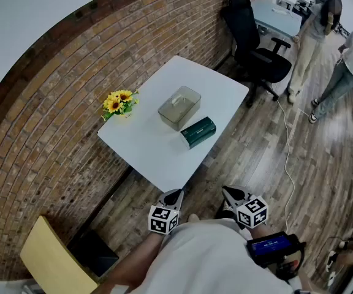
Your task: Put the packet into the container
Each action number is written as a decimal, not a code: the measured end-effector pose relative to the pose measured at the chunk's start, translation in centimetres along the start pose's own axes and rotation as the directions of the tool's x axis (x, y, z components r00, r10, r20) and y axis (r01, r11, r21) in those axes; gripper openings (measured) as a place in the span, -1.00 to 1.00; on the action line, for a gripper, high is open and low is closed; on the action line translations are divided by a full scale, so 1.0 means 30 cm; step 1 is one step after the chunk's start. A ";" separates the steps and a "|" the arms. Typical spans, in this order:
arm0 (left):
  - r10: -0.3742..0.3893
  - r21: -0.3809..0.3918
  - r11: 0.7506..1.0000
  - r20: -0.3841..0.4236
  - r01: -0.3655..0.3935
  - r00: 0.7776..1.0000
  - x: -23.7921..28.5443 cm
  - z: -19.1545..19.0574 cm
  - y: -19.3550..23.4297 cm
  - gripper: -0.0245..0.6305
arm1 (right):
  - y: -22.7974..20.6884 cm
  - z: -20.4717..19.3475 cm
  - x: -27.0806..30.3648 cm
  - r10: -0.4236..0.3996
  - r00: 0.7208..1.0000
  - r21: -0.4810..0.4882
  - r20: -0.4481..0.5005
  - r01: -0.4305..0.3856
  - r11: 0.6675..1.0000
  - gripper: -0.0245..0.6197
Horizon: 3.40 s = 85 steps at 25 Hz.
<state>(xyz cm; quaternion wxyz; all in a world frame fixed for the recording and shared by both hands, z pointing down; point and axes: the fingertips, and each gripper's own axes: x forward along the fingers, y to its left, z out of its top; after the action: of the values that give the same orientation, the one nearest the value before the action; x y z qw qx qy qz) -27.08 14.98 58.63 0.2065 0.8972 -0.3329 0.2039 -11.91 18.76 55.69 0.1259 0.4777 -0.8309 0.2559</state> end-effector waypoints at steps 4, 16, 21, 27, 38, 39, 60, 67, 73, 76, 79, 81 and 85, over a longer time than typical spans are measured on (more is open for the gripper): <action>-0.018 0.020 1.000 -0.005 0.018 1.000 -0.017 -0.012 -0.007 -0.90 | -0.004 -0.019 -0.011 -0.029 0.999 0.051 0.031 0.028 0.998 -0.90; -0.016 0.033 0.999 -0.019 0.017 1.000 -0.046 -0.036 0.009 -0.90 | 0.001 -0.038 -0.011 -0.061 0.997 0.074 0.046 0.058 0.996 -0.90; -0.005 0.023 1.000 -0.015 0.005 1.000 -0.053 -0.036 0.029 -0.90 | -0.008 -0.046 -0.005 -0.076 0.997 0.087 0.031 0.073 0.994 -0.90; 0.000 0.007 1.000 -0.015 0.000 1.000 -0.031 -0.020 0.017 -0.90 | -0.035 -0.024 0.004 -0.067 0.998 0.068 -0.003 0.068 0.995 -0.90; -0.044 0.003 0.999 -0.026 0.045 0.999 -0.043 -0.081 -0.041 -0.90 | -0.025 -0.069 -0.013 -0.069 0.997 0.071 -0.036 0.071 0.995 -0.90; -0.049 0.007 0.999 -0.025 0.050 0.998 -0.043 -0.086 -0.052 -0.90 | -0.022 -0.078 -0.019 -0.068 0.997 0.069 -0.040 0.070 0.995 -0.90; -0.002 0.004 1.000 -0.089 0.002 0.996 0.105 -0.057 -0.134 -0.90 | -0.219 -0.089 -0.043 -0.039 0.996 0.105 -0.076 0.047 0.993 -0.90; 0.026 0.021 0.999 -0.071 -0.025 0.997 0.243 0.084 -0.139 -0.90 | -0.374 -0.006 -0.021 -0.020 0.997 0.096 -0.069 0.026 0.995 -0.90; 0.062 0.023 0.998 -0.085 -0.060 0.994 0.326 0.160 -0.180 -0.90 | -0.485 0.067 -0.018 0.019 0.998 0.089 -0.062 -0.014 0.996 -0.90; 0.085 0.026 0.996 -0.091 -0.083 0.992 0.365 0.191 -0.195 -0.90 | -0.538 0.089 -0.017 0.040 0.997 0.088 -0.058 -0.035 0.996 -0.90; 0.119 0.031 0.993 -0.082 -0.117 0.990 0.404 0.237 -0.194 -0.90 | -0.587 0.114 -0.011 0.065 0.996 0.083 -0.055 -0.061 0.995 -0.90; 0.148 0.031 0.989 -0.071 -0.146 0.986 0.426 0.272 -0.191 -0.90 | -0.619 0.132 -0.012 0.083 0.995 0.079 -0.055 -0.078 0.994 -0.90; 0.179 0.029 0.984 -0.078 -0.177 0.981 0.455 0.299 -0.211 -0.90 | -0.683 0.137 -0.027 0.098 0.993 0.084 -0.064 -0.093 0.992 -0.90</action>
<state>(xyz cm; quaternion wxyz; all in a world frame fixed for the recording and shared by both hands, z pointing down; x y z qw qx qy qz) -11.22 7.81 56.55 0.1906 0.8571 -0.4010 0.2611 6.25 8.65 58.12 0.1224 0.4331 -0.8369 0.3114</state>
